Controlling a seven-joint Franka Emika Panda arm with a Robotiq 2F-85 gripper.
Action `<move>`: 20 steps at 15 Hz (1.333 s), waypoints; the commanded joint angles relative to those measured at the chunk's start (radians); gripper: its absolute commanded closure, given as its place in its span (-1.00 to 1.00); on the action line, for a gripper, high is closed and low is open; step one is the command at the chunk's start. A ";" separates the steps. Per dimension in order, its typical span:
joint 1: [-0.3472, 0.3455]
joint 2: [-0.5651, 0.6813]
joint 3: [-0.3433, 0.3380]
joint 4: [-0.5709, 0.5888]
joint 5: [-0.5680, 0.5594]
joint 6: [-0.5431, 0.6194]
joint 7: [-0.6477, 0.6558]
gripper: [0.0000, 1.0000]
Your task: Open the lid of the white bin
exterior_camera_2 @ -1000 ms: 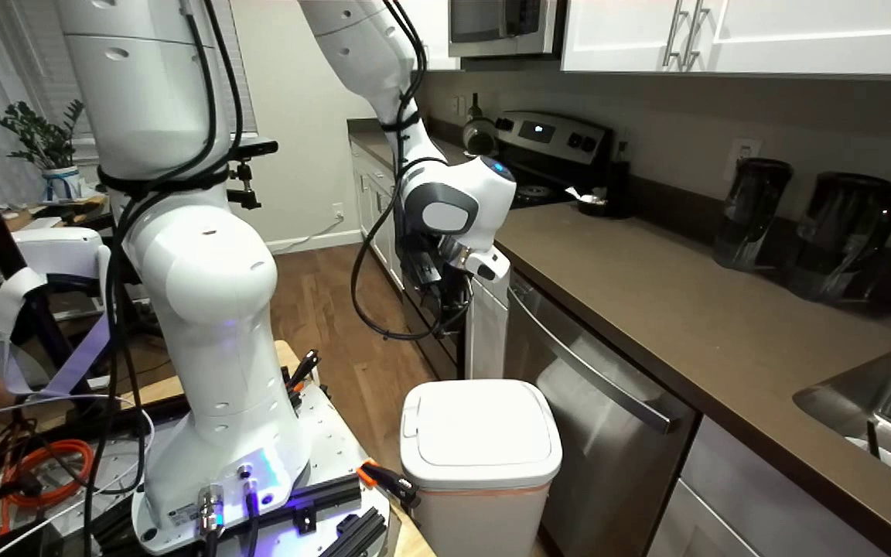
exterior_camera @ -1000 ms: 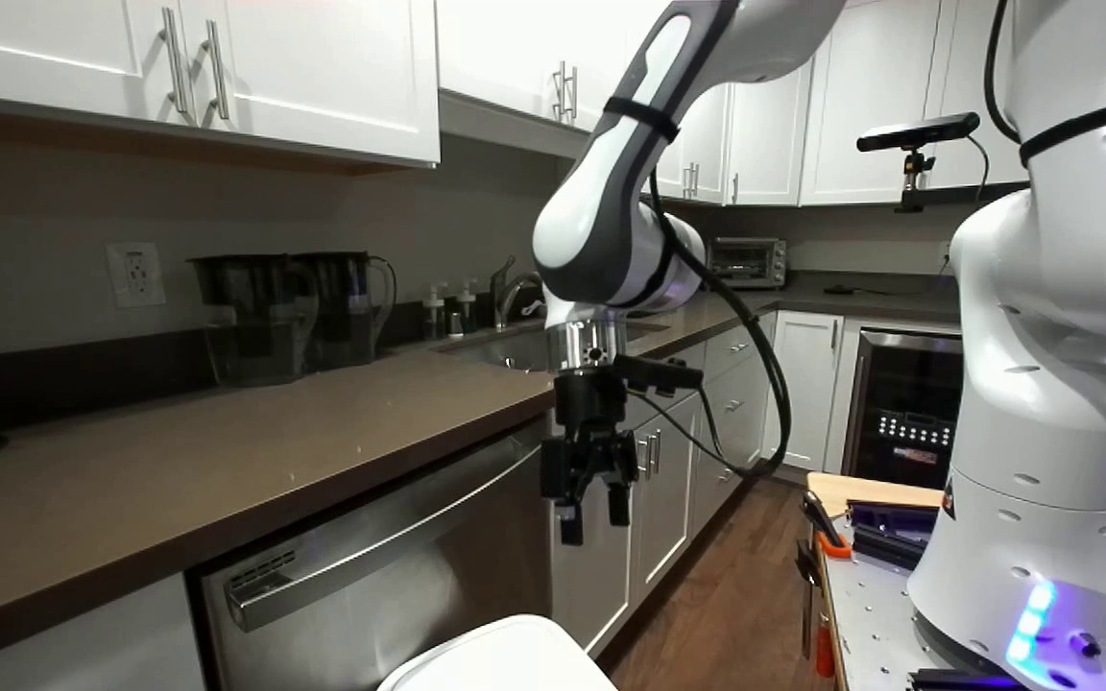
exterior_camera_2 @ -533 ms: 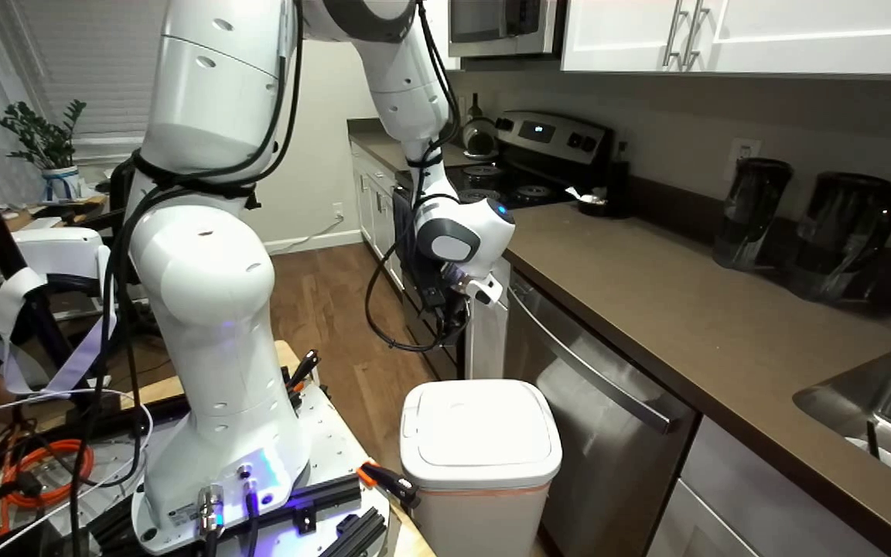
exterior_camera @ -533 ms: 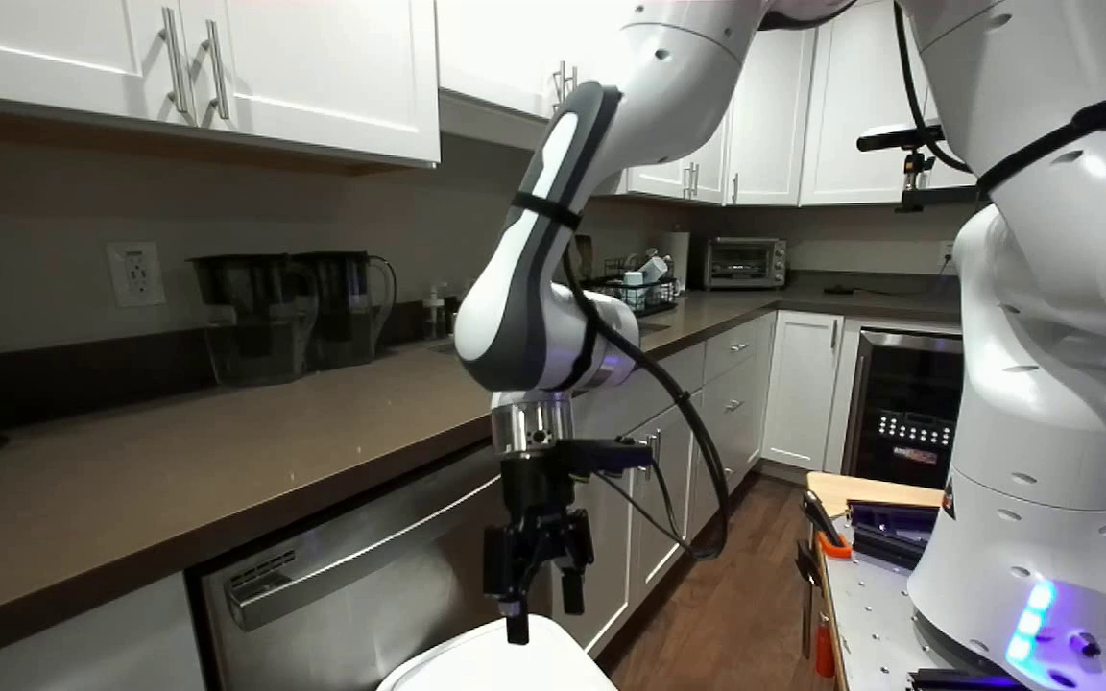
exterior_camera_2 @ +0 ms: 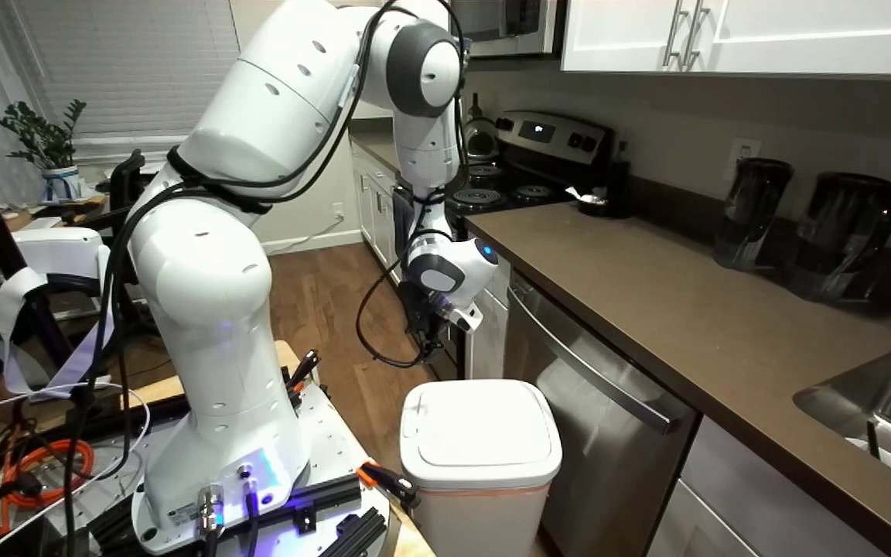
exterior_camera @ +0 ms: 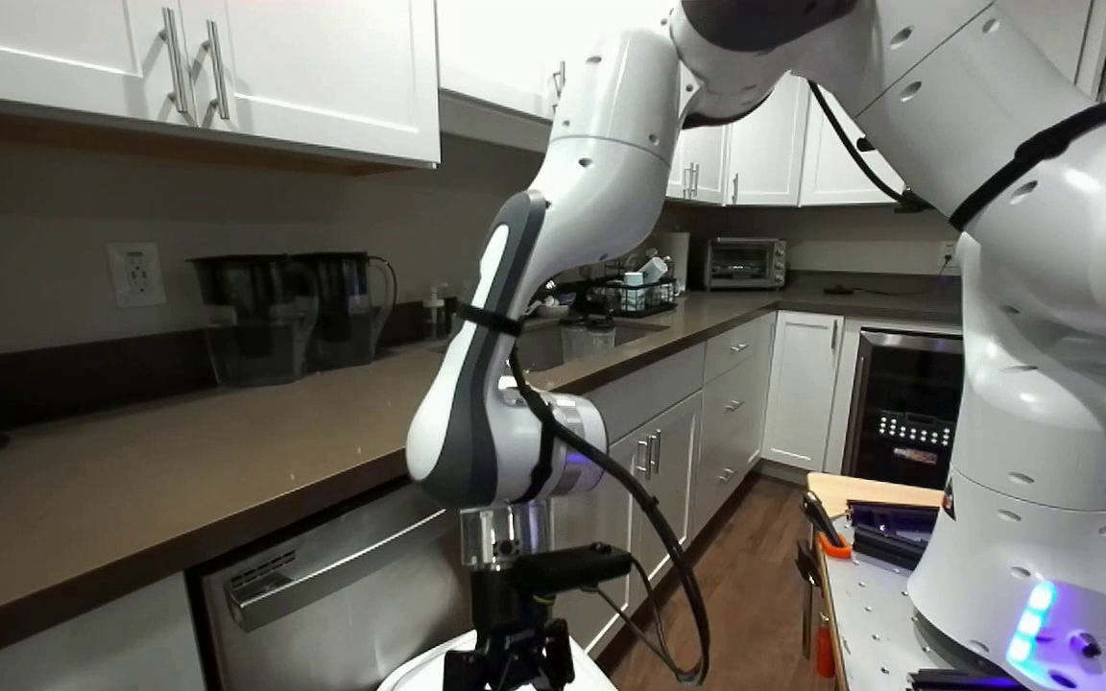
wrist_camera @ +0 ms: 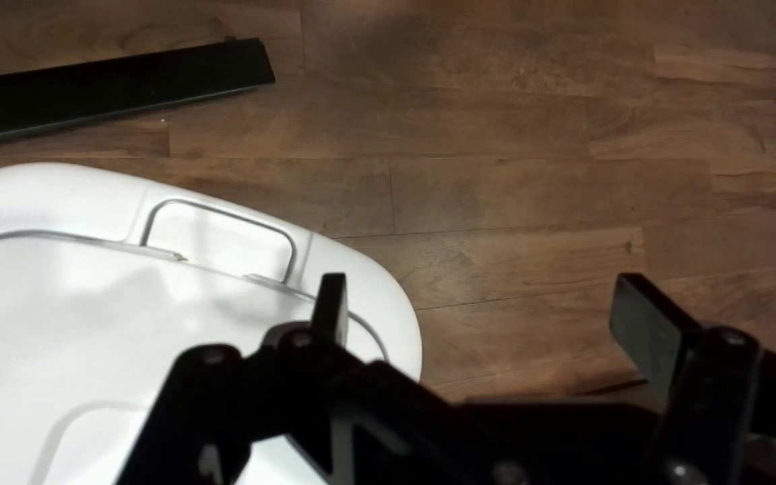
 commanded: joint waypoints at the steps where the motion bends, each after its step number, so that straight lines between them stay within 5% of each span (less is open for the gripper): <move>1: -0.033 0.139 0.070 0.071 0.053 0.081 -0.044 -1.00; 6: -0.036 0.277 0.117 0.127 0.033 0.127 -0.018 -1.00; 20: 0.024 0.426 0.072 0.216 -0.068 0.202 0.123 -1.00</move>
